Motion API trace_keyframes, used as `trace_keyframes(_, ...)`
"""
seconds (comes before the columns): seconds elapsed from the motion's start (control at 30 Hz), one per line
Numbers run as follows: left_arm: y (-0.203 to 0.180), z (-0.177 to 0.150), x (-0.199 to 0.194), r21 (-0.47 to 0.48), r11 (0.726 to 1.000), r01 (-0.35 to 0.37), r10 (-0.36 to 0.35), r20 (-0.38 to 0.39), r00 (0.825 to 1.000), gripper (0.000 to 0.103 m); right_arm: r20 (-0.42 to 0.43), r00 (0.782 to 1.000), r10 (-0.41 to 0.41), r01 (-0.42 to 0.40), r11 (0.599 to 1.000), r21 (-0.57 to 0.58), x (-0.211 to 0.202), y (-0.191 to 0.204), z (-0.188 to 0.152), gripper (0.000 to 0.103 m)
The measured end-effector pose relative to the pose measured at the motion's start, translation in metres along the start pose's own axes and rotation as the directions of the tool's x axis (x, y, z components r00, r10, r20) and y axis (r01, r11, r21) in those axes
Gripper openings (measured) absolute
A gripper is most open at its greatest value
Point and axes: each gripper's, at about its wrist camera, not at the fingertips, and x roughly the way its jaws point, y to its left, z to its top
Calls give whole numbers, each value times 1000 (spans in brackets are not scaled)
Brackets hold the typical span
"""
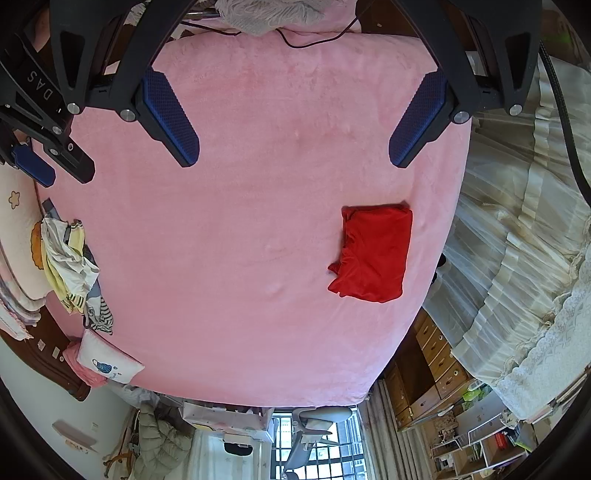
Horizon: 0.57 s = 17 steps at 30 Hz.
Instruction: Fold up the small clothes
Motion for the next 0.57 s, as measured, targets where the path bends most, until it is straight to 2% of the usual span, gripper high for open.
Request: trace_keyframes(0.57, -1, -3, 2, -6, 1000, -5, 5, -3, 1000, 102, -2, 1000, 0, 0, 1000, 1, 0, 1, 1, 63)
